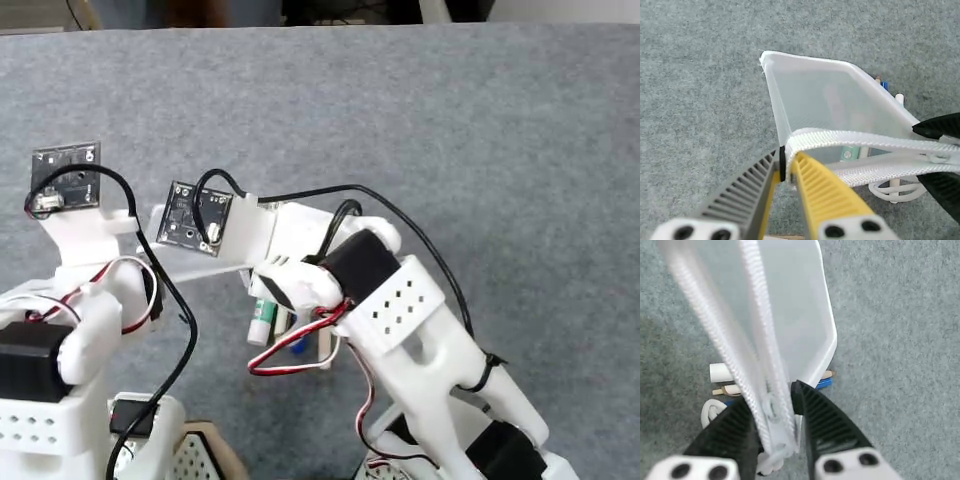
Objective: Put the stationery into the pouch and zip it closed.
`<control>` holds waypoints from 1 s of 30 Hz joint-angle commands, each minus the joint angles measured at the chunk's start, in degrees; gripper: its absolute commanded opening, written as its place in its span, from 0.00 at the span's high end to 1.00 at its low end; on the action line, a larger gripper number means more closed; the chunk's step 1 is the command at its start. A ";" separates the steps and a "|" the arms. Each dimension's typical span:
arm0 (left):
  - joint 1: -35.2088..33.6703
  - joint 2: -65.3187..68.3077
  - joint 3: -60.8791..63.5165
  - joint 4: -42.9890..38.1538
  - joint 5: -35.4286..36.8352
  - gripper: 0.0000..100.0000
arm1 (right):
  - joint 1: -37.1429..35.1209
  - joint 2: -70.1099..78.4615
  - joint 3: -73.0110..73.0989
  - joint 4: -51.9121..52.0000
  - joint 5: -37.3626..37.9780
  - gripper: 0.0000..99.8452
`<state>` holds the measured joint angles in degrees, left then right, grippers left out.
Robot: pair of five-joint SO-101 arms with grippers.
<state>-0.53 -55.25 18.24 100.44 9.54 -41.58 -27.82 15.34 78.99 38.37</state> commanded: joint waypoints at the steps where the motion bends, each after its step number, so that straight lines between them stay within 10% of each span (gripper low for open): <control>1: 0.84 0.44 -0.04 -0.18 -0.62 0.97 | 0.44 -1.19 -3.74 0.97 -0.97 0.99; 11: 0.84 0.44 0.13 -0.18 -0.62 0.75 | 0.44 -1.19 -3.91 1.14 -0.97 0.99; 30: 0.48 0.44 8.40 -5.98 -0.70 0.75 | 0.35 -1.27 -12.18 6.95 -1.05 0.99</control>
<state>-0.53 -55.34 26.42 95.60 9.36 -41.58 -27.82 7.69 85.85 38.29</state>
